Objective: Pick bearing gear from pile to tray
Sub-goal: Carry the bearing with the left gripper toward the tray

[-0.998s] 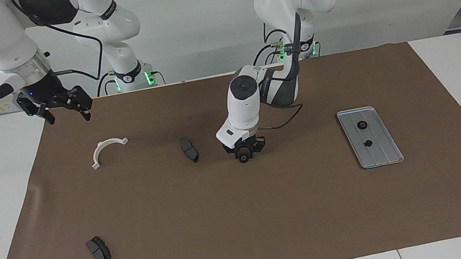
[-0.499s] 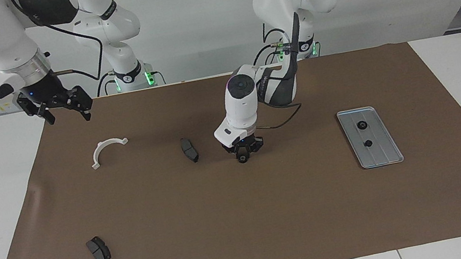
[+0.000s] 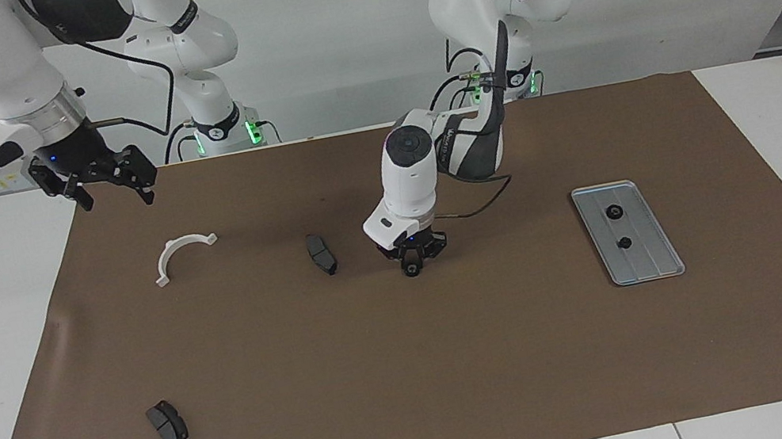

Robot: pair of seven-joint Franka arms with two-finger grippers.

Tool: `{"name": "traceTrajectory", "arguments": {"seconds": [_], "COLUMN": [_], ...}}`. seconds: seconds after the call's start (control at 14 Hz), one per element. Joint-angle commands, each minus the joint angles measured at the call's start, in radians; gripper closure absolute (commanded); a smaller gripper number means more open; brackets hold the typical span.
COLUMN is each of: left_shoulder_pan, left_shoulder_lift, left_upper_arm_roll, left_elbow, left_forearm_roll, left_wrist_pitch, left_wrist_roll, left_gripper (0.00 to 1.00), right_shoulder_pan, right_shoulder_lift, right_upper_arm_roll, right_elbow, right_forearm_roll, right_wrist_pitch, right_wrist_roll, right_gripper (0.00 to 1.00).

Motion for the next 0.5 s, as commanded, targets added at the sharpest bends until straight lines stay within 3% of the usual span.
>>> {"name": "traceTrajectory", "arguments": {"seconds": [0.0,0.21,0.43], "left_shoulder_pan": [0.049,0.176,0.312], "left_shoulder_lift": [-0.006,-0.037,-0.133], "left_upper_arm_roll": [0.023,0.022,0.022], "left_elbow": [0.054,0.064,0.003], "left_forearm_roll": [0.009,0.014,0.014], "left_wrist_pitch": [-0.063,-0.103,-0.117], "left_wrist_roll": [-0.01,0.005,0.08], "left_gripper": [0.94,0.94,0.92], "right_shoulder_pan": [-0.007,-0.007,-0.007], "right_shoulder_lift": [-0.019,-0.019,-0.019], "right_upper_arm_roll": [0.003,0.003,0.003], "right_elbow": [-0.015,-0.015,-0.015], "right_forearm_roll": [0.019,0.019,0.019], "right_wrist_pitch": [-0.009,-0.009,-0.009], "right_wrist_roll": [-0.032,-0.032,-0.032], "right_gripper": [0.0,0.0,0.0]}}
